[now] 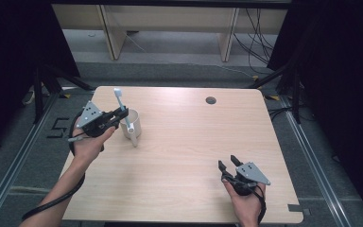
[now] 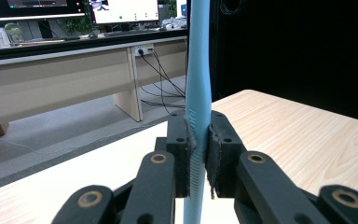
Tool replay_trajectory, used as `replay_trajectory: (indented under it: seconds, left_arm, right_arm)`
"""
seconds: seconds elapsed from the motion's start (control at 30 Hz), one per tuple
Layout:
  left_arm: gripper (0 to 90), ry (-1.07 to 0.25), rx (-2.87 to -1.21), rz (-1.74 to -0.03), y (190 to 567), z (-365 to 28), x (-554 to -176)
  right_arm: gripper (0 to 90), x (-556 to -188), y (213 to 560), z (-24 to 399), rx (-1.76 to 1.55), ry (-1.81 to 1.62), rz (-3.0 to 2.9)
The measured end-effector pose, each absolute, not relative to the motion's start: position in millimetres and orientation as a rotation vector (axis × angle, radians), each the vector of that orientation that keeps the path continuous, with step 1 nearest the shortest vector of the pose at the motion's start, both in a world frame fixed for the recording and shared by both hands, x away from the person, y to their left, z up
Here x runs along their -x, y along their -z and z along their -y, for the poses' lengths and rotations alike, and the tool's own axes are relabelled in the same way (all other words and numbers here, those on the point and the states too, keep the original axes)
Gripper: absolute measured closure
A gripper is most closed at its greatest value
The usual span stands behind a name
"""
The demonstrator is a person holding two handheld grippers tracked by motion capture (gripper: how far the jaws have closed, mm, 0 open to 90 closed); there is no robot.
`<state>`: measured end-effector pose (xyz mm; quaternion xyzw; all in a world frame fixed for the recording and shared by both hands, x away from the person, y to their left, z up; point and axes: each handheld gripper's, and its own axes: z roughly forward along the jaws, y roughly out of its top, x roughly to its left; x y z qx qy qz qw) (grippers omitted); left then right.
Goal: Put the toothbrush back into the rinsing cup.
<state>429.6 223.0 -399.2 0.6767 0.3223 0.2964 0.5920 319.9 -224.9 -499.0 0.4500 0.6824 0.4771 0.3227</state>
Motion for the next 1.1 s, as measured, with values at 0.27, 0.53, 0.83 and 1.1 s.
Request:
replay_trajectory:
  seconds: [0.27, 0.53, 0.83, 1.1]
  left_arm:
    - [80.6, -0.682, -1.584, -0.754, 406, -221, -433]
    - [80.5, -0.678, -1.588, -0.761, 411, -220, -432]
    - [80.5, -0.674, -1.593, -0.763, 417, -220, -433]
    - [80.5, -0.669, -1.598, -0.766, 422, -218, -433]
  right_arm:
    - [48.1, -322, 500, 225, -1.167, -1.262, -1.805]
    - [47.9, -322, 499, 225, -1.170, -1.265, -1.807]
    - [47.6, -322, 500, 225, -1.152, -1.255, -1.805]
    - [47.4, -322, 500, 225, -1.148, -1.250, -1.810]
